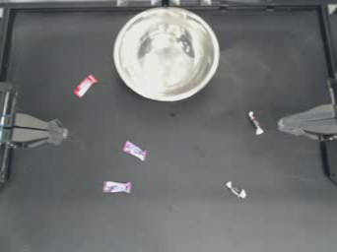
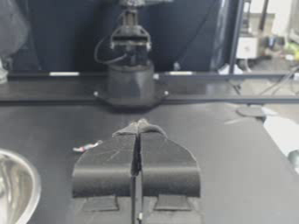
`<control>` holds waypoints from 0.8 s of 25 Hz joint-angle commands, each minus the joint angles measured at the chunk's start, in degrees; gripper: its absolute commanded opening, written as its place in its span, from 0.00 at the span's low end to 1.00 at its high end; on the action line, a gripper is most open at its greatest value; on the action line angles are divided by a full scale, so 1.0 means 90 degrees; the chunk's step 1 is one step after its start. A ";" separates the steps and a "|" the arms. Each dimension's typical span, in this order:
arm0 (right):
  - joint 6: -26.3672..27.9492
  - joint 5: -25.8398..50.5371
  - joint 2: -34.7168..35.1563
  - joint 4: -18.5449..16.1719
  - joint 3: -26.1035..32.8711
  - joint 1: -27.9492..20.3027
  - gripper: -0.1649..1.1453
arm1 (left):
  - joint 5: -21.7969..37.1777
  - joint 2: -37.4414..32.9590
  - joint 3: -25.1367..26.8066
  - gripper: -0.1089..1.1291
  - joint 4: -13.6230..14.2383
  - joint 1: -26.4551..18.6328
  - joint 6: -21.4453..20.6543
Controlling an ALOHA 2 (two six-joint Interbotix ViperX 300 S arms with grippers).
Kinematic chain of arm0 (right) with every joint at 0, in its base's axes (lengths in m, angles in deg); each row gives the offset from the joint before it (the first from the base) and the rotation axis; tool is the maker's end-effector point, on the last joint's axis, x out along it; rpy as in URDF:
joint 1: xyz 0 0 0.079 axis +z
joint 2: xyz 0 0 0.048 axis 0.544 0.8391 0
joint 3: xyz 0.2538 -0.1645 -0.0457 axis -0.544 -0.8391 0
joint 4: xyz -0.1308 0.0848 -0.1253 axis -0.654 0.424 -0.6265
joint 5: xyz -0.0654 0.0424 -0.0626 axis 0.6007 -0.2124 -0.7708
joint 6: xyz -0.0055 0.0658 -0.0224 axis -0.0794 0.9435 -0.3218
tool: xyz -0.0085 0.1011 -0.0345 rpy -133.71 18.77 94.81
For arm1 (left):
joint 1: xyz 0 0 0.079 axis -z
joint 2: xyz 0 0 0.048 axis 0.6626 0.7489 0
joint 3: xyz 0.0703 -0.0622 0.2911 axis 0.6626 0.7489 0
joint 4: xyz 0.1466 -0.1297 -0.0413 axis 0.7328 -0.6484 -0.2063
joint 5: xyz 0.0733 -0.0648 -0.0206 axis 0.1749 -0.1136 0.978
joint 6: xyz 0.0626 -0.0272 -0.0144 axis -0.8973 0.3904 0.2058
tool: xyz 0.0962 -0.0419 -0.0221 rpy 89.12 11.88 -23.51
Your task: Put candies in bowl
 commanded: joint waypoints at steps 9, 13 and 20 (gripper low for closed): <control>0.0039 -0.0117 0.0059 -0.0156 0.0088 0.0039 0.19 | 0.0068 -0.0039 -0.0127 0.14 0.0010 0.0010 -0.0176; 0.0020 -0.0107 0.0176 -0.0215 0.0107 0.0039 0.37 | 0.0176 -0.0039 -0.0146 0.27 0.0010 0.0000 -0.0176; 0.0029 -0.0127 0.0254 -0.0342 0.0127 0.0039 0.94 | 0.0566 -0.0029 -0.0293 0.97 -0.0020 -0.0020 -0.0166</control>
